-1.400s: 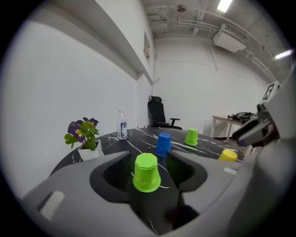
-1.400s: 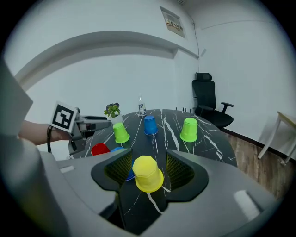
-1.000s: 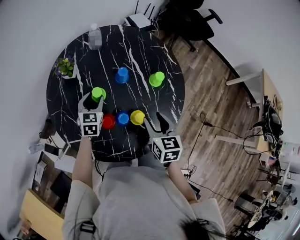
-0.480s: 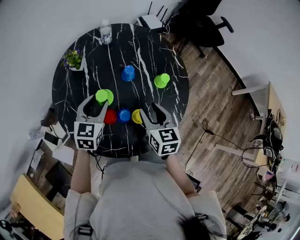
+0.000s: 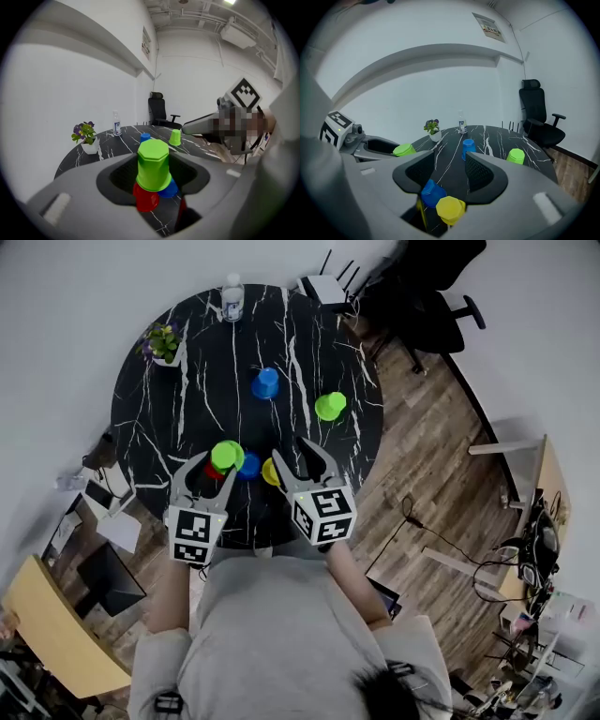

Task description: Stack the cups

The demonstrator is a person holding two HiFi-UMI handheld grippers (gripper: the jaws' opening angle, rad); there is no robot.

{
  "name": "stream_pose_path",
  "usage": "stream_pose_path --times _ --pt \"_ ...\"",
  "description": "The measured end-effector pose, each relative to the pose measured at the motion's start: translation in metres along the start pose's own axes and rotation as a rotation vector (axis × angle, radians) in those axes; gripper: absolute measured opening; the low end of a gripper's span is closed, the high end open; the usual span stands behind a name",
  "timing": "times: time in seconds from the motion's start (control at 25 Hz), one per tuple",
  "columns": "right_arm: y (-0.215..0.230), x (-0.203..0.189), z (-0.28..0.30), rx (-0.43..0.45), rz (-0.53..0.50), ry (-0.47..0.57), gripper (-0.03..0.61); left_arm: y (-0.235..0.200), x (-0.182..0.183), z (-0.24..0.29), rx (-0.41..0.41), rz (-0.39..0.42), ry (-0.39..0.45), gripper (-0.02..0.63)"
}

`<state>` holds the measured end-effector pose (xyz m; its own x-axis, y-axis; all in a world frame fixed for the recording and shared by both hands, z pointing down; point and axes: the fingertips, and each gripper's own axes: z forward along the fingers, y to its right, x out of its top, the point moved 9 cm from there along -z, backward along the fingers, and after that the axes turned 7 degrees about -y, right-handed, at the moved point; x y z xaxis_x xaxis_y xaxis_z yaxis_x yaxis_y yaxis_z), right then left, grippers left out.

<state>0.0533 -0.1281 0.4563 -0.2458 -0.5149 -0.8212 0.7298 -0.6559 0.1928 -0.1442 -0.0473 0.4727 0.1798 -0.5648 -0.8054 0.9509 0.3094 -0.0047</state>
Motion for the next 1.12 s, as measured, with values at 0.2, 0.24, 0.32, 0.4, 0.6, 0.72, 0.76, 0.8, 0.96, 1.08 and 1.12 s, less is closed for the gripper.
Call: stream_pose_path --times 0.2,0.24,0.32,0.4,0.6,0.72,0.76,0.8,0.96,1.08,1.12 --pt "0.006 -0.001 0.0 0.013 -0.001 -0.012 0.207 0.012 -0.009 0.005 0.002 -0.007 -0.034 0.259" --pt "0.007 -0.002 0.0 0.014 0.001 -0.014 0.207 0.013 -0.011 0.006 0.001 -0.005 -0.04 0.259" --pt "0.009 -0.002 0.0 0.018 0.004 -0.017 0.207 0.016 -0.013 0.008 0.003 -0.004 -0.046 0.259" --pt "0.011 -0.002 0.0 0.021 0.004 -0.021 0.207 0.016 -0.014 0.008 0.013 -0.001 -0.04 0.261" --pt "0.018 0.001 0.004 0.035 -0.003 -0.028 0.207 0.017 -0.014 0.005 0.006 0.003 0.013 0.278" --pt "0.026 0.009 0.01 0.045 -0.029 -0.032 0.207 0.015 -0.012 -0.002 0.001 -0.04 0.07 0.307" --pt "0.03 0.014 0.012 0.048 -0.043 -0.033 0.207 0.014 -0.011 -0.007 0.01 -0.064 0.096 0.308" --pt "0.034 0.02 0.016 0.054 -0.06 -0.034 0.207 0.011 -0.012 -0.012 0.028 -0.095 0.124 0.308" --pt "0.048 0.047 0.035 0.101 -0.143 -0.046 0.209 0.004 -0.017 -0.037 0.151 -0.277 0.226 0.281" --pt "0.057 0.062 0.056 0.141 -0.194 -0.062 0.209 0.003 -0.024 -0.051 0.277 -0.367 0.25 0.171" --pt "0.06 0.065 0.064 0.154 -0.204 -0.073 0.209 0.005 -0.026 -0.054 0.317 -0.384 0.251 0.14"
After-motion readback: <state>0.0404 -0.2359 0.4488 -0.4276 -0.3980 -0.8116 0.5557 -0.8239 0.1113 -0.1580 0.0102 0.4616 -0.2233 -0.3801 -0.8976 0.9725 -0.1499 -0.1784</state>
